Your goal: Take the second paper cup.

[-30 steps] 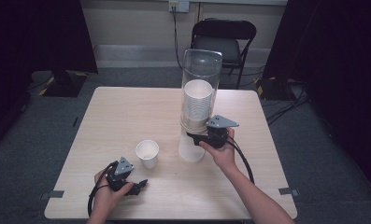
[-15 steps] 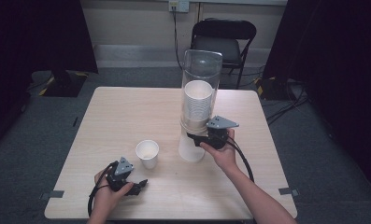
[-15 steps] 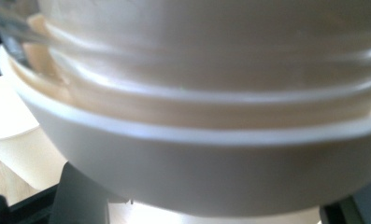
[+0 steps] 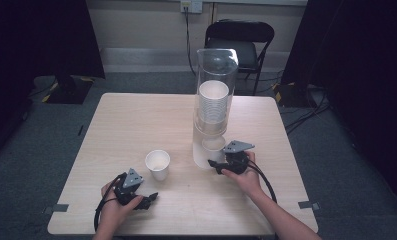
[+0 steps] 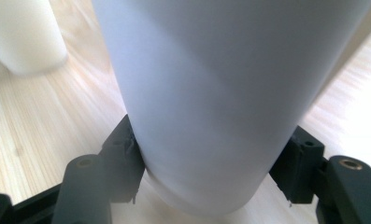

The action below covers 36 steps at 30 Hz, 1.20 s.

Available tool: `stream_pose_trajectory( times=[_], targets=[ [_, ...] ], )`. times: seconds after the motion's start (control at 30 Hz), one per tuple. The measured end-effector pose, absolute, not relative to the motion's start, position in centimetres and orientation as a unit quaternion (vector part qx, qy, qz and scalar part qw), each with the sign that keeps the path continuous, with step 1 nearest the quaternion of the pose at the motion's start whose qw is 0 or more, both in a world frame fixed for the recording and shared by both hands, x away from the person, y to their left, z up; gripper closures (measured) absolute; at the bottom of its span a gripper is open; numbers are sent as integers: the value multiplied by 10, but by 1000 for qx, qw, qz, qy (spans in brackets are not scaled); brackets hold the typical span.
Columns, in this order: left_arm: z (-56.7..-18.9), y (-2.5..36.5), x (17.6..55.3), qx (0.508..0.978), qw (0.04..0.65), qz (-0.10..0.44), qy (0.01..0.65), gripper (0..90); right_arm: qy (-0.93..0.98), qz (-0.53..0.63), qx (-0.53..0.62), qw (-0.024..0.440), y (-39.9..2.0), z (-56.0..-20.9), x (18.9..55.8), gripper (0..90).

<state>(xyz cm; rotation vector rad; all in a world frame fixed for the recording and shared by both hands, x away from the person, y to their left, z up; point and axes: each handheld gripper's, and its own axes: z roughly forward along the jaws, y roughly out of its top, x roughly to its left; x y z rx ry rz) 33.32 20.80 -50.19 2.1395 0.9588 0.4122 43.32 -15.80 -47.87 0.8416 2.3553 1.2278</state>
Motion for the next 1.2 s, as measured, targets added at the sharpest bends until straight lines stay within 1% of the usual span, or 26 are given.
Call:
stream_pose_trajectory(
  times=[0.03,0.1,0.37,0.47,0.63,1.1,1.2],
  targets=[
    [-502,208,333,835,371,161,374,141,837,428,298,165,-161,-482,430,360],
    [-502,208,333,835,370,161,373,141,840,426,292,163,-163,-484,427,359],
    [-501,206,333,836,368,158,375,132,838,440,277,168,-182,-477,411,352],
    [-501,202,332,841,370,154,363,132,840,438,272,171,-189,-477,407,349],
    [-501,196,332,844,373,151,355,156,839,439,281,157,-200,-484,402,343],
    [-500,196,332,844,370,151,359,165,857,405,283,144,-202,-493,402,336],
    [-502,196,332,839,379,150,360,165,858,403,286,144,-203,-495,402,335]
  ],
)
